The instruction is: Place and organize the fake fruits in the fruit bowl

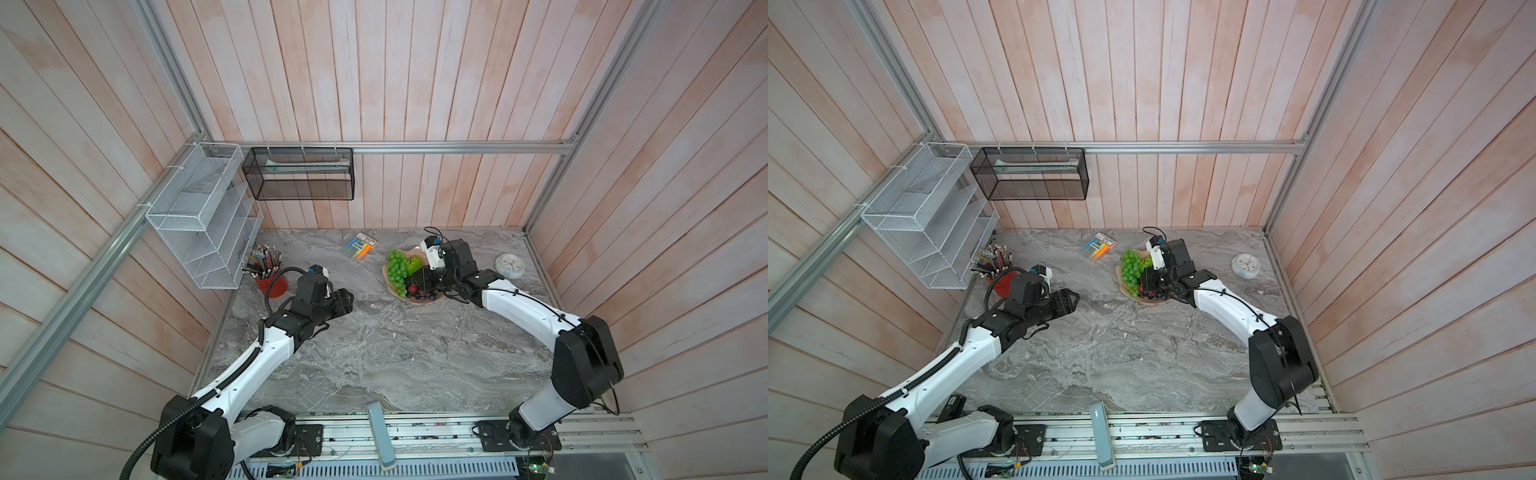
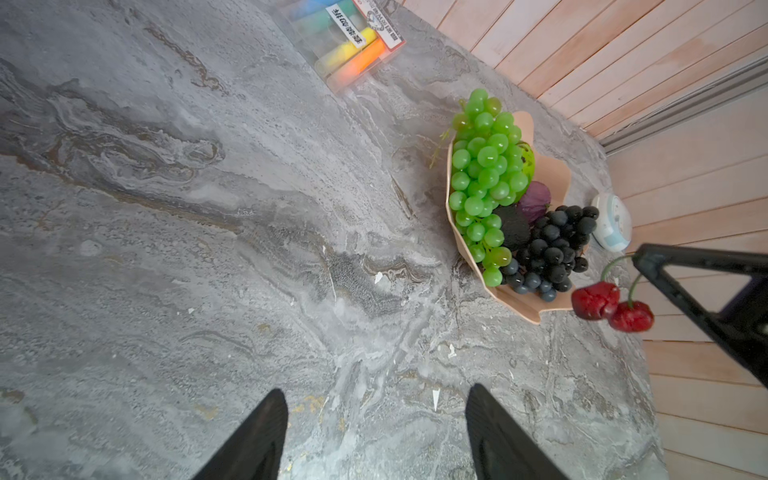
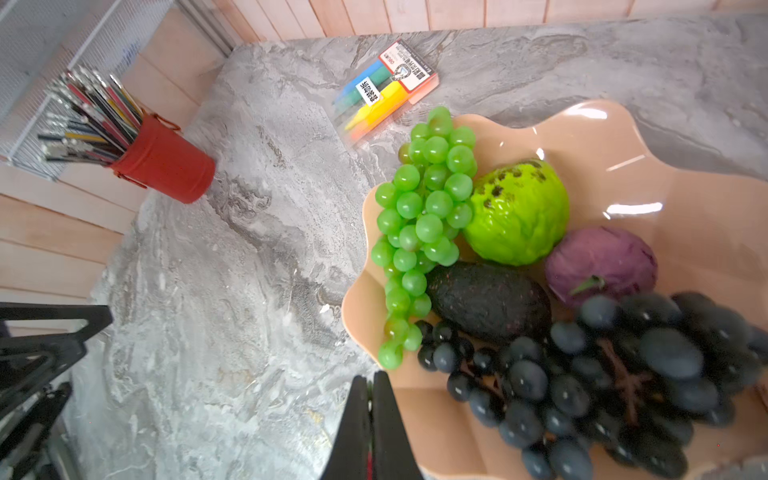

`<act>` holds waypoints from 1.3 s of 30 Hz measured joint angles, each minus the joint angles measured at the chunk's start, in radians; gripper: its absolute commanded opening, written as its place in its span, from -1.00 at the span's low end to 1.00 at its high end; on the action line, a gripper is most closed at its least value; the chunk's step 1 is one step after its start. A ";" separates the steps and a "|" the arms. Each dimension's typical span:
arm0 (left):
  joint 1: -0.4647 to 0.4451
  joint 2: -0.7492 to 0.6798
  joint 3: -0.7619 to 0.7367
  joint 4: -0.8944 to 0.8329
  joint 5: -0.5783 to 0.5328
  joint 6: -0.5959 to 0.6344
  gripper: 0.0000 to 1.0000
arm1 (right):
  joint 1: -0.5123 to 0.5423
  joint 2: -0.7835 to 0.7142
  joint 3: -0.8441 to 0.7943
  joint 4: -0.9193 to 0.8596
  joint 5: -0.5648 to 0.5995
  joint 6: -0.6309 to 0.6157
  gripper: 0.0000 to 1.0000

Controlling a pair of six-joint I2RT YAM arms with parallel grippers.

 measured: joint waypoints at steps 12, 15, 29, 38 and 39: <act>0.006 -0.017 0.000 -0.032 -0.006 -0.014 0.41 | -0.002 0.240 0.153 0.021 0.009 -0.163 -0.90; 0.008 -0.017 0.000 -0.036 -0.006 -0.014 0.40 | -0.010 0.268 0.179 0.018 0.008 -0.173 -0.83; 0.008 -0.009 0.026 -0.060 0.002 -0.013 0.51 | -0.023 0.285 0.216 0.000 0.009 -0.193 -0.35; 0.010 -0.005 0.038 -0.087 0.000 -0.013 0.81 | -0.023 0.125 0.202 -0.045 0.064 -0.217 0.23; 0.013 -0.005 0.038 -0.086 -0.004 -0.011 0.82 | -0.023 0.087 0.187 -0.039 0.077 -0.214 0.33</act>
